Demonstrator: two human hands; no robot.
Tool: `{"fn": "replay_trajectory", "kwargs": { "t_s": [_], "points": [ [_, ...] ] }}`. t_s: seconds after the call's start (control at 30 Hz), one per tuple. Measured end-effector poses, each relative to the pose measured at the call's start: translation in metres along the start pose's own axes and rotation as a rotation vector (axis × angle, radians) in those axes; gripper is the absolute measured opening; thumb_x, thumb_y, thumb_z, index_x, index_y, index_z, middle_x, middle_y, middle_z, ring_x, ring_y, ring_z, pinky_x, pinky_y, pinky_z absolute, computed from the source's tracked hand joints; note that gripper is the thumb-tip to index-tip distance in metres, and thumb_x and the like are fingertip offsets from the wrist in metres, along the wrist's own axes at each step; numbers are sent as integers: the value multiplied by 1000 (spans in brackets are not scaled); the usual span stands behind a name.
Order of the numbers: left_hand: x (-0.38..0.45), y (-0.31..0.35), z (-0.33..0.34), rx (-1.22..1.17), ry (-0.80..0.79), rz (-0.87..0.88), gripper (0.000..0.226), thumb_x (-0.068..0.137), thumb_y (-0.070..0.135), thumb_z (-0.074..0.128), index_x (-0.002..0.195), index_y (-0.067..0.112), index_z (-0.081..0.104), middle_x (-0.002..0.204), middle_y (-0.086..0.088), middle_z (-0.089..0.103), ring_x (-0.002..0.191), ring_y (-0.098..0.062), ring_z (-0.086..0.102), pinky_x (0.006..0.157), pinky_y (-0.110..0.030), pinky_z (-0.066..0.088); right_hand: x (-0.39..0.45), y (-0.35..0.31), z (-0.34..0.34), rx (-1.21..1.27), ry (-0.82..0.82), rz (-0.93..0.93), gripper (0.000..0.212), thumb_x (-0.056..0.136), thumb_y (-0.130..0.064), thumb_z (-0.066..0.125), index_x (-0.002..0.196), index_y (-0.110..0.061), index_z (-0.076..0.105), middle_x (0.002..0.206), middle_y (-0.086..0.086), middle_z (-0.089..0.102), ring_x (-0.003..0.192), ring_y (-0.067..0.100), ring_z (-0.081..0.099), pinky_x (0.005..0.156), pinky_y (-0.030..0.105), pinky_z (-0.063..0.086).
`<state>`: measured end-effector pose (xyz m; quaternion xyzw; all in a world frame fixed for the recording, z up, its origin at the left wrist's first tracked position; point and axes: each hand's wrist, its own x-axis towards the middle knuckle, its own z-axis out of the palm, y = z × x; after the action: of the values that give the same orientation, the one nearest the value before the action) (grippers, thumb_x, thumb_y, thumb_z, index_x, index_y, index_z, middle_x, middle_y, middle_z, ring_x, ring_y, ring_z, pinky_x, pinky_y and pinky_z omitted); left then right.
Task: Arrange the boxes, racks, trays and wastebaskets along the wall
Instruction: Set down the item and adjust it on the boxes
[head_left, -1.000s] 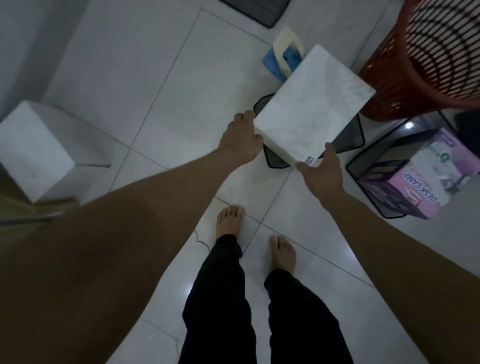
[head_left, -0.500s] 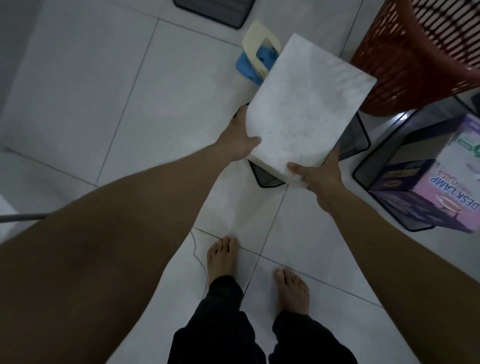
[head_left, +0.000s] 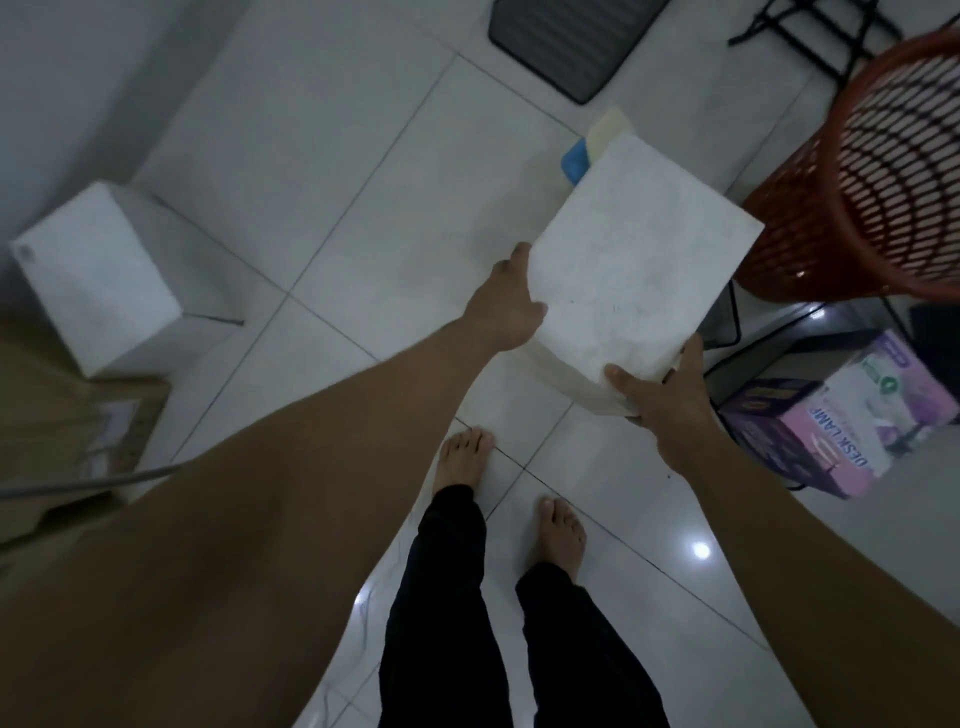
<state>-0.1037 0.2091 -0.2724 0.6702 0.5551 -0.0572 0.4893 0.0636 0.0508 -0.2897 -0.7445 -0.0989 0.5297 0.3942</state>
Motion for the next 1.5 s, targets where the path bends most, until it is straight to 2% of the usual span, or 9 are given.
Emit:
{"fn": "replay_trajectory", "kwargs": {
  "t_s": [0.13,0.4,0.53,0.7,0.83,1.13,1.37,1.43,1.5],
  "points": [
    [-47,-15,-31,-55,84,-71,81,92,23,57,155,18,6,142,-15,40,124,-32,48,101,-40,44,-29,-27,23,-122,-98,-46,99,69,-21,89,142,-50,30,137,-10,53,122,18,55,92,57,53],
    [-126,-94,-96,-216,308,-271,78,93,24,54,154,20,6,142,-14,39,122,-33,50,98,-40,45,-53,-62,128,-402,-320,-134,110,68,-25,90,153,-36,21,145,-8,46,129,15,47,109,47,43],
    [-159,-146,-127,-327,462,-355,72,92,22,56,151,21,14,139,-13,42,117,-33,52,91,-37,45,-61,-71,199,-534,-448,-156,120,71,-30,88,155,-40,3,157,-7,29,139,15,35,116,40,33],
    [-197,-212,-176,-433,598,-424,77,94,21,57,155,19,11,149,-12,36,129,-29,45,98,-29,36,-84,-86,296,-712,-527,-245,121,74,-31,86,155,-40,-4,159,-2,26,141,20,33,115,41,33],
    [-219,-263,-217,-506,699,-451,77,92,22,59,155,18,14,149,-10,38,132,-28,44,104,-33,38,-101,-94,374,-776,-589,-311,120,71,-30,87,154,-43,1,154,-3,36,135,21,42,110,47,41],
    [-242,-353,-273,-623,811,-513,76,96,21,57,155,14,10,154,-13,31,135,-29,39,106,-33,34,-114,-105,512,-879,-740,-382,113,66,-23,90,148,-47,16,141,-13,50,125,16,52,104,42,48],
    [-221,-413,-291,-746,889,-595,77,95,20,59,155,8,11,152,-13,37,136,-29,40,109,-31,34,-86,-99,601,-1041,-836,-378,121,62,-35,89,151,-46,8,150,-7,43,133,18,45,109,44,43],
    [-211,-426,-299,-783,917,-601,74,95,17,58,154,7,14,150,-12,39,135,-25,41,107,-25,32,-75,-100,626,-1076,-874,-369,122,65,-32,89,153,-43,5,153,-6,39,136,18,42,112,42,40],
    [-201,-439,-306,-816,932,-627,74,95,17,58,154,8,14,150,-12,38,135,-26,41,110,-28,32,-65,-103,648,-1107,-906,-373,122,68,-29,88,154,-42,2,155,-7,36,137,16,40,113,41,38]
  ]
}}
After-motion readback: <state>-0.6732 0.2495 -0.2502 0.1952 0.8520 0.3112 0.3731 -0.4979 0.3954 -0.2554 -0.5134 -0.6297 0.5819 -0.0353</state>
